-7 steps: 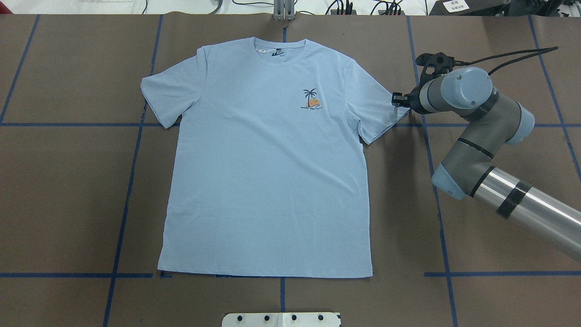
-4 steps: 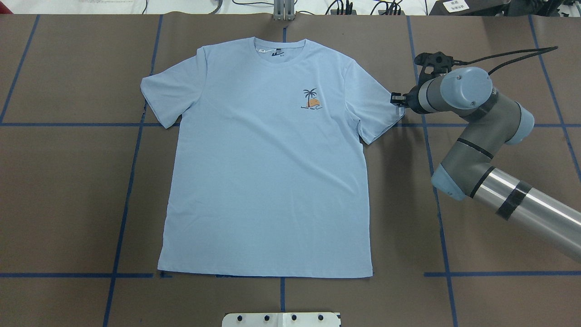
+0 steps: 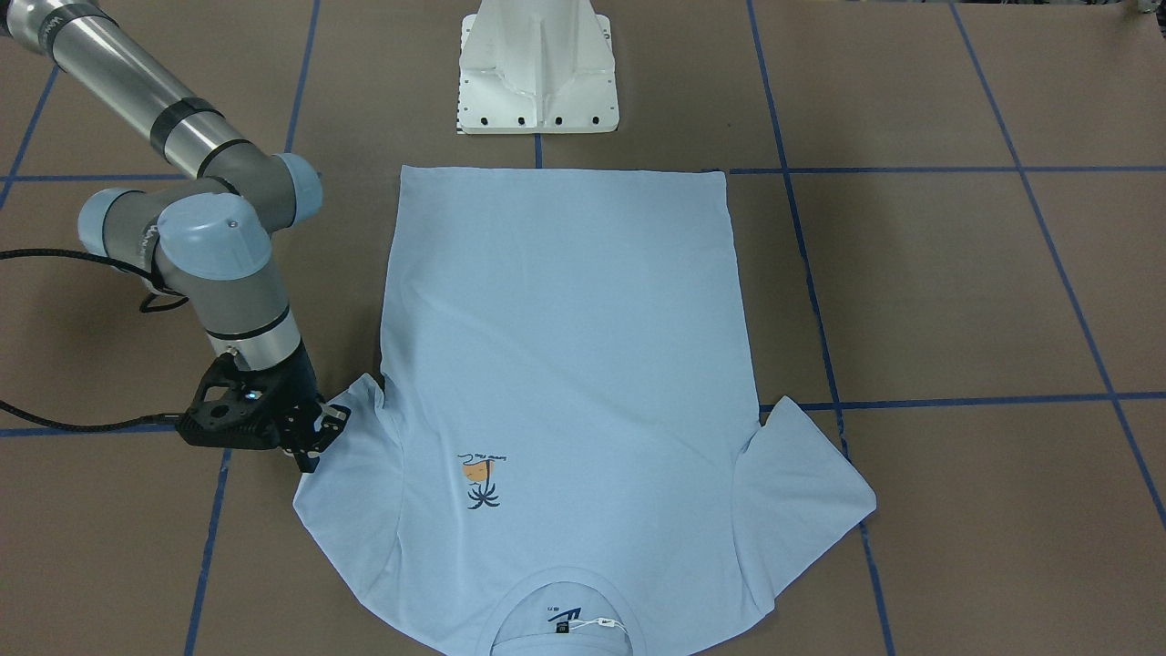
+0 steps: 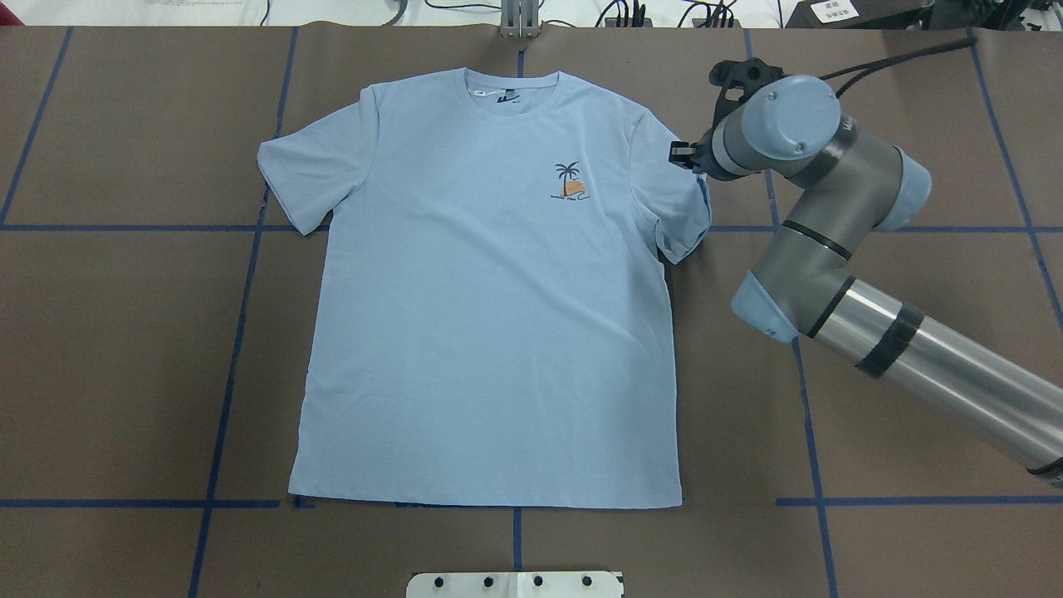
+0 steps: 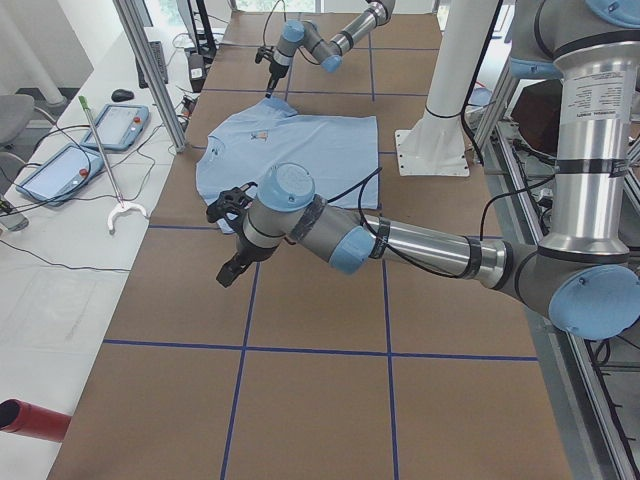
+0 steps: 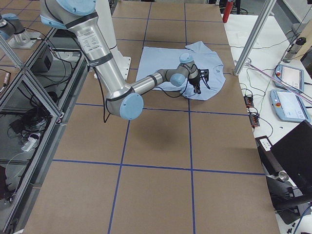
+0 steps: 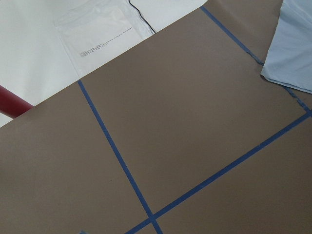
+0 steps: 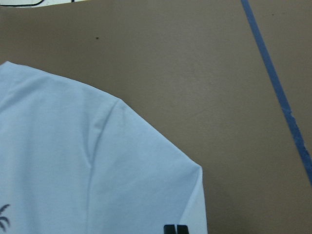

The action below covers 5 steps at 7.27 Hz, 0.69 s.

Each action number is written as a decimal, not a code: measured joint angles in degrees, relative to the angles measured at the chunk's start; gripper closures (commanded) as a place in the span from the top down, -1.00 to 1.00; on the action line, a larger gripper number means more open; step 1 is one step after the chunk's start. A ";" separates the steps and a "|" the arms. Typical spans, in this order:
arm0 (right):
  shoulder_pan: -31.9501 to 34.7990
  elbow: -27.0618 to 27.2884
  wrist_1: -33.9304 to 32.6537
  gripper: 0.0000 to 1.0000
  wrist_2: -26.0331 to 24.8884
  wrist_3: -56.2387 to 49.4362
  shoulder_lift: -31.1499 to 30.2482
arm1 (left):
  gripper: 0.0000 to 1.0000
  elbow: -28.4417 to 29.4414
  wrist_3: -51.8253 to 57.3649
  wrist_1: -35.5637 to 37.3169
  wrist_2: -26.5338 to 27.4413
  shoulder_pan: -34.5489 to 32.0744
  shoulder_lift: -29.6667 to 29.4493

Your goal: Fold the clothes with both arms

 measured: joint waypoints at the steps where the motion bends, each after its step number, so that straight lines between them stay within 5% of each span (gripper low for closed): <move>1: -1.29 -1.06 -2.90 -1.00 -1.93 2.16 3.92 | 1.00 -0.01 -0.05 0.00 0.00 0.02 0.02; 4: -5.47 -10.10 -4.02 -1.00 -8.76 7.71 14.34 | 1.00 -0.01 -0.08 0.00 0.00 0.02 0.11; 5: -6.71 -11.39 -3.90 0.61 -10.32 8.09 15.64 | 1.00 -0.01 -0.08 0.00 0.00 0.01 0.12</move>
